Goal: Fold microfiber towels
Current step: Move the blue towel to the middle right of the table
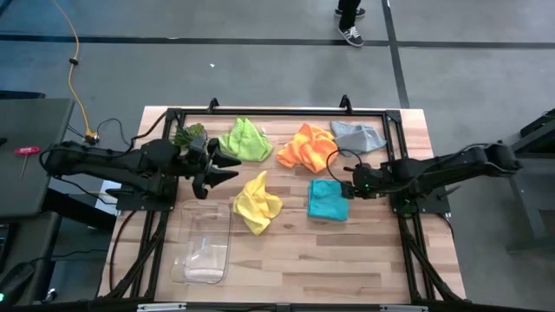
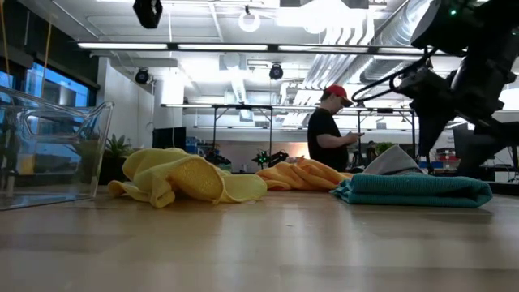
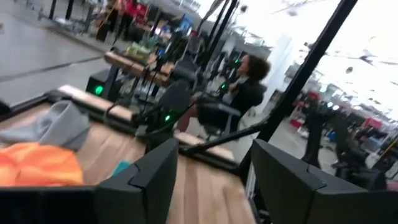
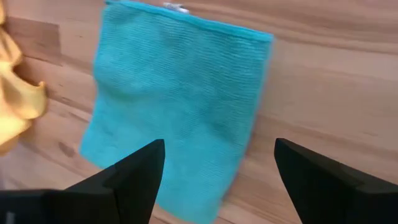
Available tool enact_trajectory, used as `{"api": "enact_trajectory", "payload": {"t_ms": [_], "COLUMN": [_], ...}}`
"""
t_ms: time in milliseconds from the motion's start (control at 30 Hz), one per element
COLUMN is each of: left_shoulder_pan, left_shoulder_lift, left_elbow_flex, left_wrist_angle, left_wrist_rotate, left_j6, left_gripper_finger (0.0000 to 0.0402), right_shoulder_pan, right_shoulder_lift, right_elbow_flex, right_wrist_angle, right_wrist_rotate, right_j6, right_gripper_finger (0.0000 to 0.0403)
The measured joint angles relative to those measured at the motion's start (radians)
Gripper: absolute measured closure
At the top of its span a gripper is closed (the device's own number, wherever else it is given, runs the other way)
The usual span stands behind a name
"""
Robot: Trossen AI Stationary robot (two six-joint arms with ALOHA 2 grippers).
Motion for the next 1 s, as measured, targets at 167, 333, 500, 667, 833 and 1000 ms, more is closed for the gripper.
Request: {"api": "enact_trajectory", "payload": {"t_ms": [167,333,500,667,833,1000], "left_shoulder_pan": [0.027,0.033,0.033,0.033,0.032,0.032], "left_shoulder_lift": [0.001,0.001,0.001,0.001,0.001,0.002], "left_elbow_flex": [0.0,0.0,0.0,0.0,0.0,0.0], "left_wrist_angle": [-0.033,-0.023,-0.001,0.001,0.02,0.021], "left_wrist_rotate": [-0.008,-0.027,-0.065,-0.102,-0.115,-0.142], "left_j6": [0.009,0.022,0.022,0.018,0.015,0.011], "left_gripper_finger": [0.0167,0.0161,0.0162,0.0161,0.0161,0.0161], "right_shoulder_pan": [0.001,0.003,0.002,0.002,0.0,-0.001], "right_shoulder_lift": [0.001,0.003,0.069,0.219,0.374,0.447], "right_elbow_flex": [0.0,0.07,0.126,0.132,0.131,0.13], "right_wrist_angle": [0.137,0.153,0.179,0.298,0.375,0.343], "right_wrist_rotate": [0.017,0.045,0.082,0.04,-0.039,-0.033], "right_j6": [-0.024,-0.156,-0.308,-0.417,-0.478,-0.512], "right_gripper_finger": [0.0108,0.0148,0.028,0.0387,0.0397,0.04]}}
